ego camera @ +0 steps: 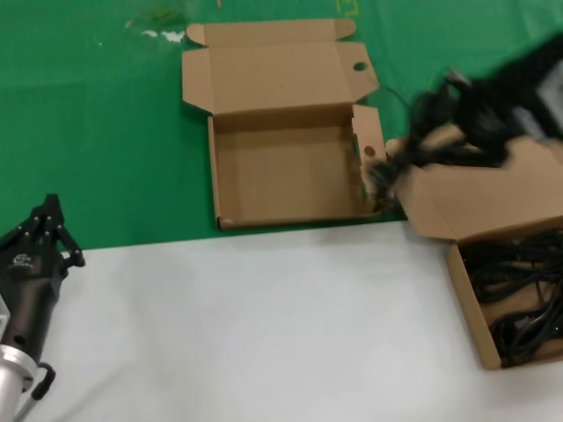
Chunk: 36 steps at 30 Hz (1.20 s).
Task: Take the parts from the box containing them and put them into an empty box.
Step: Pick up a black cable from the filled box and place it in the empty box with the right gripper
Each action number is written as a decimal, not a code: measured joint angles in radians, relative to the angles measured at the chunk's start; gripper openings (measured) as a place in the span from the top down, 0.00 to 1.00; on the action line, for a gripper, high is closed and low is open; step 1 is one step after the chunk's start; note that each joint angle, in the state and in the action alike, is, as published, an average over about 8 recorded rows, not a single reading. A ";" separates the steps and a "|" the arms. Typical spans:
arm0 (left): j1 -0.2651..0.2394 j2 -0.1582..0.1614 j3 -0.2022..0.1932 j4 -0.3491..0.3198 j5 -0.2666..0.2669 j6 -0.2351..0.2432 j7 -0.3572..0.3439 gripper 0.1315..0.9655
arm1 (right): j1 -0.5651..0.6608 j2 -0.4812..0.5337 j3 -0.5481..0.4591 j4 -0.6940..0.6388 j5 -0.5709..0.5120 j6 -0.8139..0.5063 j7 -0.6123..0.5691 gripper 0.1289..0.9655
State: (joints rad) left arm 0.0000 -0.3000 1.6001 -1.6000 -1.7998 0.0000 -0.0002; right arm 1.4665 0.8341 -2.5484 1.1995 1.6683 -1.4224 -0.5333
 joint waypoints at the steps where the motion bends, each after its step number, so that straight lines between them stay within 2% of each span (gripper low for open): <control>1: 0.000 0.000 0.000 0.000 0.000 0.000 0.000 0.99 | -0.008 -0.025 0.019 0.005 -0.011 0.019 0.033 0.95; 9: 0.000 0.000 0.000 0.000 0.000 0.000 0.000 0.99 | -0.078 -0.249 0.110 -0.061 -0.139 0.192 0.198 0.95; 16: 0.000 0.000 0.000 0.000 0.000 0.000 0.000 0.99 | -0.148 -0.384 0.137 -0.116 -0.289 0.316 0.401 0.95; 22: 0.000 0.000 0.000 0.000 0.000 0.000 0.000 0.99 | -0.186 -0.469 0.152 -0.180 -0.408 0.388 0.560 0.95; 29: 0.000 0.000 0.000 0.000 0.000 0.000 0.000 0.99 | -0.208 -0.537 0.168 -0.261 -0.516 0.444 0.646 0.95; 36: 0.000 0.000 0.000 0.000 0.000 0.000 0.000 0.99 | -0.238 -0.568 0.193 -0.288 -0.591 0.471 0.722 0.95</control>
State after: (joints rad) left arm 0.0000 -0.3000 1.6001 -1.6000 -1.7998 0.0000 -0.0002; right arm 1.2281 0.2658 -2.3552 0.9120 1.0772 -0.9509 0.1885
